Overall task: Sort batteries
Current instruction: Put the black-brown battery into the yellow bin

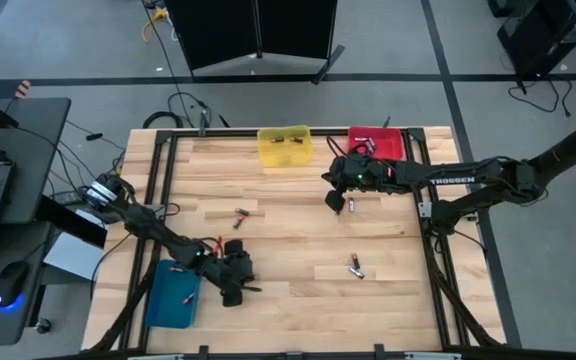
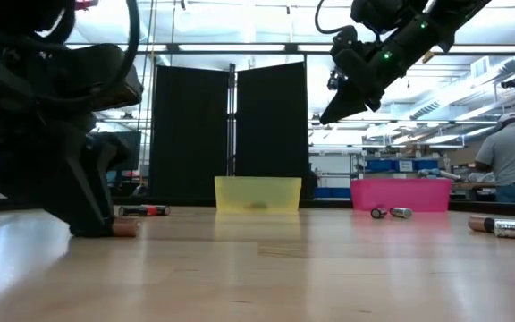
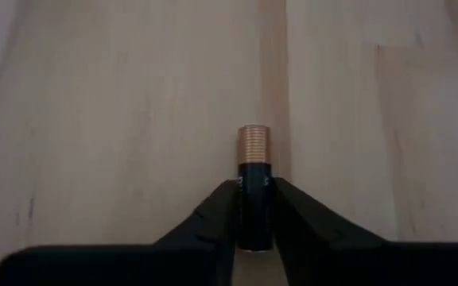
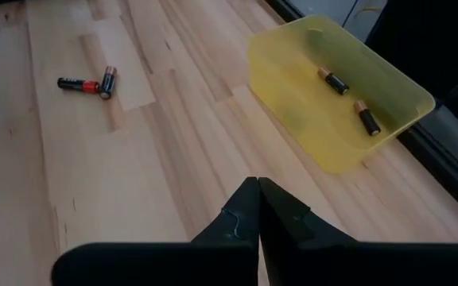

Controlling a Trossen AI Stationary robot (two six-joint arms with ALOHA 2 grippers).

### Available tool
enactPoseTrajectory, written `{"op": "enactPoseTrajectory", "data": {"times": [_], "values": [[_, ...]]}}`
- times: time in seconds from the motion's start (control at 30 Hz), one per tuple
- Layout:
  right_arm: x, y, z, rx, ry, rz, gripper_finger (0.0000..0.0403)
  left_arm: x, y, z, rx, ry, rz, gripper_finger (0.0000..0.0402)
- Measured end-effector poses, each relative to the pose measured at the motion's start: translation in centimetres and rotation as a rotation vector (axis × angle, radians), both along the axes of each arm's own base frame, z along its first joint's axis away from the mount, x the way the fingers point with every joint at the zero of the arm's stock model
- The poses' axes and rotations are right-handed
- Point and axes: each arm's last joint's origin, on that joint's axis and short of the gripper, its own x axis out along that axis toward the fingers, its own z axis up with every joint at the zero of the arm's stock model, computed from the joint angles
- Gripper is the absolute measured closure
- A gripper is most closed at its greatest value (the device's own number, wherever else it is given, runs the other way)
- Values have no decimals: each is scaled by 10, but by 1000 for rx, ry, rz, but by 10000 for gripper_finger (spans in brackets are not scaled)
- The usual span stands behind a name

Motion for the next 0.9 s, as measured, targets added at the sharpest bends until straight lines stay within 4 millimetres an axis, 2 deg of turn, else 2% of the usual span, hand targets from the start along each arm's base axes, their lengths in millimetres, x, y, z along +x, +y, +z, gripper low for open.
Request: {"op": "enactPoseTrajectory", "data": {"times": [0.1, 0.2, 0.33, 0.57, 0.77, 0.9], "values": [[0, 2, 0, 0, 0, 8, 392, 7, 7, 7, 21, -14, -6, 353], [1, 4, 0, 0, -1, 14, 392, 20, 22, 18, 77, -45, 6, 355], [1, 5, 0, -1, -2, 21, 392, 40, 49, 44, 124, -101, 24, 355], [1, 8, -1, 4, 8, 30, 392, 67, 140, 78, 155, -155, 62, 355], [1, 8, 0, 9, 2, 22, 392, 76, 219, 117, 294, -140, 136, 355], [1, 6, -1, 13, 1, 14, 392, 78, 271, 138, 304, -176, 169, 355]]}}
